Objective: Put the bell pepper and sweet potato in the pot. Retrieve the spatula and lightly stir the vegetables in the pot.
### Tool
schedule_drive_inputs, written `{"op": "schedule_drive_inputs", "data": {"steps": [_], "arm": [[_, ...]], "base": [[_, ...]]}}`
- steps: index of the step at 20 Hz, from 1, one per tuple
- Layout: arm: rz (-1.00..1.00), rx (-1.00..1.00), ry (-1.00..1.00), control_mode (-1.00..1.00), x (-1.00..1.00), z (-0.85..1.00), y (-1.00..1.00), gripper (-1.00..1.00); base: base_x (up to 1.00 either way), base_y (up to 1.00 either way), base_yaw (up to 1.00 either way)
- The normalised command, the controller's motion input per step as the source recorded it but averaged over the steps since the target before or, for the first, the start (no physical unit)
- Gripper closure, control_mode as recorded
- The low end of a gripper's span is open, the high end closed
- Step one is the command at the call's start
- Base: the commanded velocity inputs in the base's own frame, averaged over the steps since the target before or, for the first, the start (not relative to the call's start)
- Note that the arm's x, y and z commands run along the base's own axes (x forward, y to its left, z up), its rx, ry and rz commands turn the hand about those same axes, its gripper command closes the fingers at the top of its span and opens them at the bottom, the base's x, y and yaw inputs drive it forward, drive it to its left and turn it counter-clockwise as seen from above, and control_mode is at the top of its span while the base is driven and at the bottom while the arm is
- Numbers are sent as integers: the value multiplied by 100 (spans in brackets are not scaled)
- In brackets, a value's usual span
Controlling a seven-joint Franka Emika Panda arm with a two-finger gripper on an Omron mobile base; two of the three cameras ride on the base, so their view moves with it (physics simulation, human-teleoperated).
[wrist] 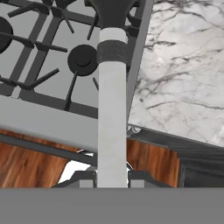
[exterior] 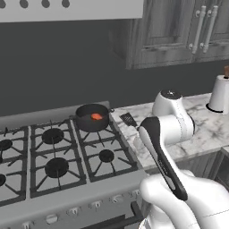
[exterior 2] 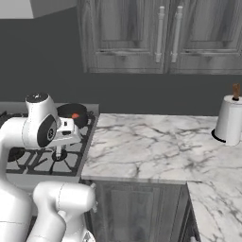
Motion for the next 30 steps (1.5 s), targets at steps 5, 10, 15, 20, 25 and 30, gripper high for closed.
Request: {"op": "schedule_drive_inputs", "data": {"steps": [5,10,15,20,25,30], "arm": [[0,0,0,100,0,0,0,100],[0,0,0,100,0,0,0,100],[0,0,0,100,0,0,0,100],[0,0,0,100,0,0,0,100],[0,0,0,100,0,0,0,100],[0,0,0,100,0,0,0,100]], "base": [[87,0,6],[40,-42,32],[20,-41,24],[49,-2,2],[70,0,3],[52,-1,7]]}}
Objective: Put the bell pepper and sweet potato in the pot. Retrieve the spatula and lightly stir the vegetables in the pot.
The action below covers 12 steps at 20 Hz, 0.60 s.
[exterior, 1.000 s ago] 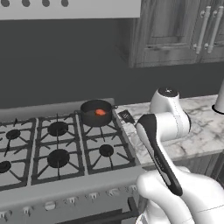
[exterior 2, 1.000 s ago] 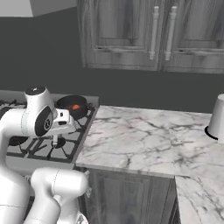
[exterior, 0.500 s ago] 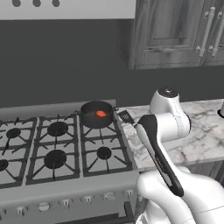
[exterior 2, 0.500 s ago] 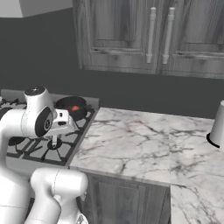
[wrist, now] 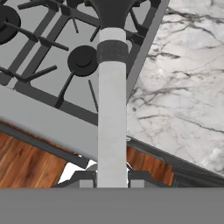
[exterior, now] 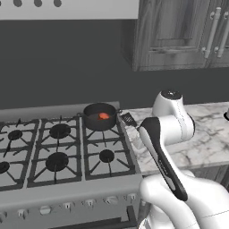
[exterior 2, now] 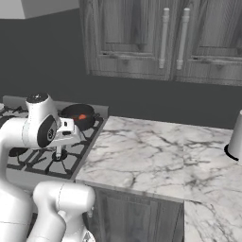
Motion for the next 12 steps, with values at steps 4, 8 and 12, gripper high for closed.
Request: {"op": "schedule_drive_inputs", "data": {"steps": [4,8,12], "arm": [[0,0,0,100,0,0,0,100],[0,0,0,100,0,0,0,100],[0,0,0,100,0,0,0,100]], "base": [[0,4,0],[0,0,0],[0,0,0]]}}
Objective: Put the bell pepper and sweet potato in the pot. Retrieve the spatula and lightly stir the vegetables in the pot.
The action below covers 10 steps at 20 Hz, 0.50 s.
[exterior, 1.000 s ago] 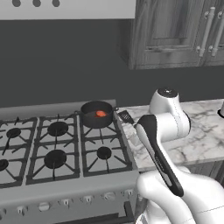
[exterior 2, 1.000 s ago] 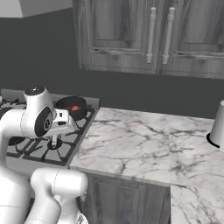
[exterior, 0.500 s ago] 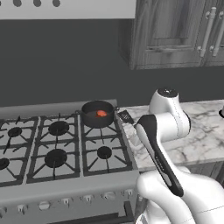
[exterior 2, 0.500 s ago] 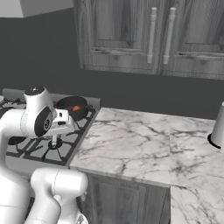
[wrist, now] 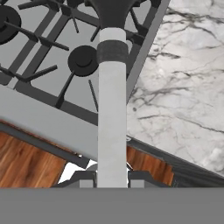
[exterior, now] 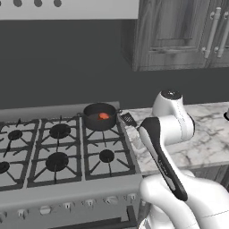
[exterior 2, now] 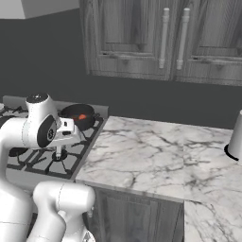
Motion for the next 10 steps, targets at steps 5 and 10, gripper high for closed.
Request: {"op": "schedule_drive_inputs", "data": {"steps": [5,10], "arm": [[0,-10,15,-100,12,29,1,100],[2,-31,28,-100,38,67,3,100]], "base": [[0,0,0],[0,0,0]]}}
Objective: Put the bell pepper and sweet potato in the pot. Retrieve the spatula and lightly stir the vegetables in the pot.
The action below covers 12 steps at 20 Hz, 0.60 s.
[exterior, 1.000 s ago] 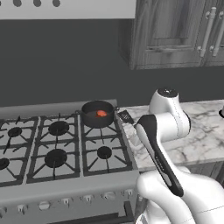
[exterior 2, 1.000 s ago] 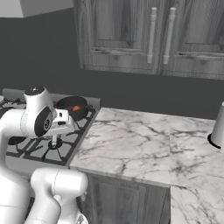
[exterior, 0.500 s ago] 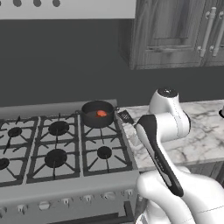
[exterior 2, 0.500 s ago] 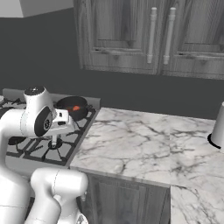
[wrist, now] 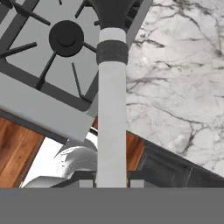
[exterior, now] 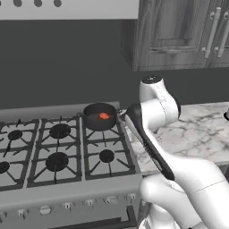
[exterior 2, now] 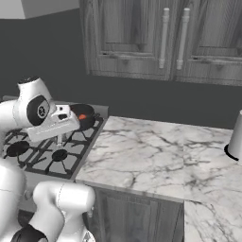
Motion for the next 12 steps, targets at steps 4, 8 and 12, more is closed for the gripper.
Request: {"op": "schedule_drive_inputs", "data": {"steps": [4,8,12], "arm": [[4,-36,22,-100,63,20,10,100],[1,-38,17,-100,67,-16,33,100],[2,-21,0,-100,38,-43,4,100]], "base": [[0,0,0],[0,0,0],[0,0,0]]}}
